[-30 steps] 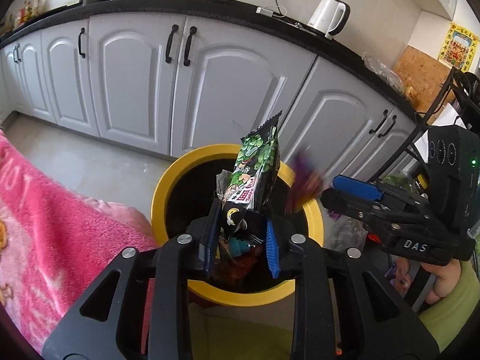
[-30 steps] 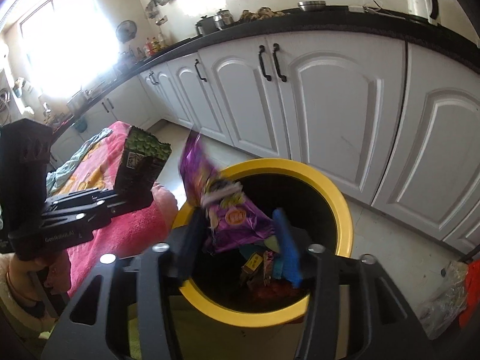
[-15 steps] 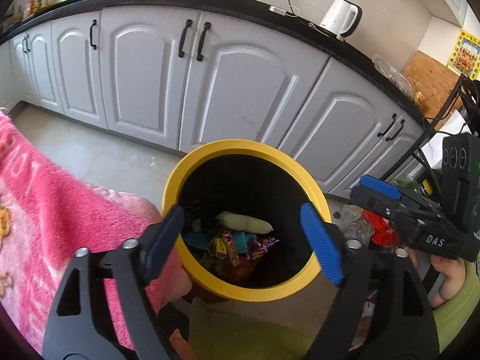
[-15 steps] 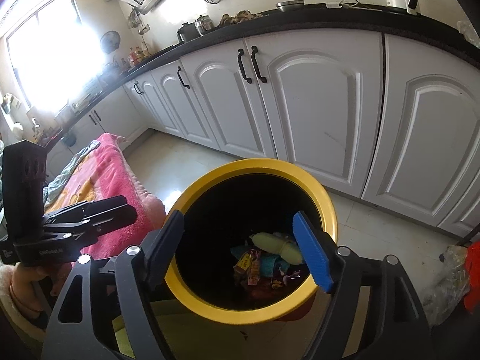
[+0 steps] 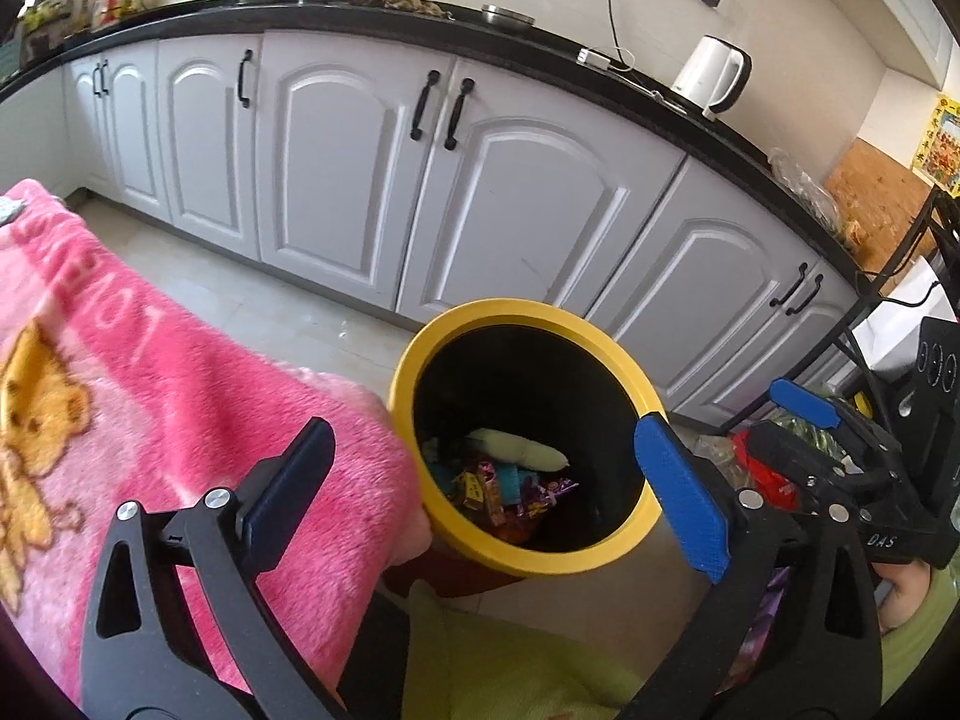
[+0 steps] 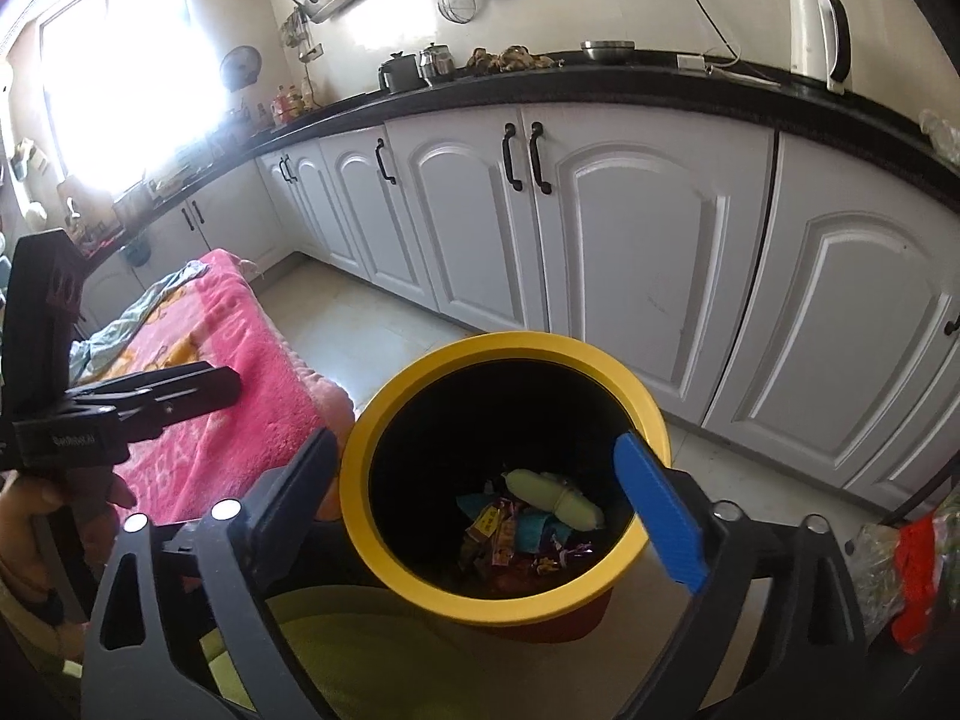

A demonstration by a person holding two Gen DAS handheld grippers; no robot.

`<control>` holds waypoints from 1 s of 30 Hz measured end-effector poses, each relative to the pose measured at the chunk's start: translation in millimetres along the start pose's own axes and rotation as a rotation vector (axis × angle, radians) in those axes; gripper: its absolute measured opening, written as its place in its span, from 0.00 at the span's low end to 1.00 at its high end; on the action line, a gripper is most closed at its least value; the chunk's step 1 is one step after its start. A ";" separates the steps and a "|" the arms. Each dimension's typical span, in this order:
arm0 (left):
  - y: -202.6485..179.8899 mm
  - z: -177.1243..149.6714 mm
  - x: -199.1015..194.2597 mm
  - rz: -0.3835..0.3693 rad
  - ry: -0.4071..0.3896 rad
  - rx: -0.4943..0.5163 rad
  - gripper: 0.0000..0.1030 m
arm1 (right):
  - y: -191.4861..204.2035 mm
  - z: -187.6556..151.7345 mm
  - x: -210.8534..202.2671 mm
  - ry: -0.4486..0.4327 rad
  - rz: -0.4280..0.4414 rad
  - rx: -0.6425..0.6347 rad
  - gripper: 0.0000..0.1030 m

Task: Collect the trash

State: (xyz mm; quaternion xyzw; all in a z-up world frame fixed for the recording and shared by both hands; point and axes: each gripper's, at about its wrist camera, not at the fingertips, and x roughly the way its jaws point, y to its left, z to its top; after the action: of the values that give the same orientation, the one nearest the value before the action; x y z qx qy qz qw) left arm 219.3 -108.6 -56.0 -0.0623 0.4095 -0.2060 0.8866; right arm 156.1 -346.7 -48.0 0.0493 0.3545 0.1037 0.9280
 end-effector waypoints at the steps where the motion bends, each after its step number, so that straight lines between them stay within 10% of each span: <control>1: 1.2 -0.7 -1.7 0.007 -0.002 -0.002 0.89 | 1.6 -0.8 -1.6 -0.001 -0.002 0.001 0.93; 30: 1.4 -50.3 -93.6 0.201 -0.155 0.002 0.89 | 71.3 -27.3 -68.0 -0.139 0.000 -0.065 0.94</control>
State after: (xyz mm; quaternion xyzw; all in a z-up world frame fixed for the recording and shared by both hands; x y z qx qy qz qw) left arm 127.7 -65.4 -23.9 -0.0360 0.3435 -0.1111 0.9319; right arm 77.2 -292.2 -12.6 0.0261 0.2857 0.1117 0.9514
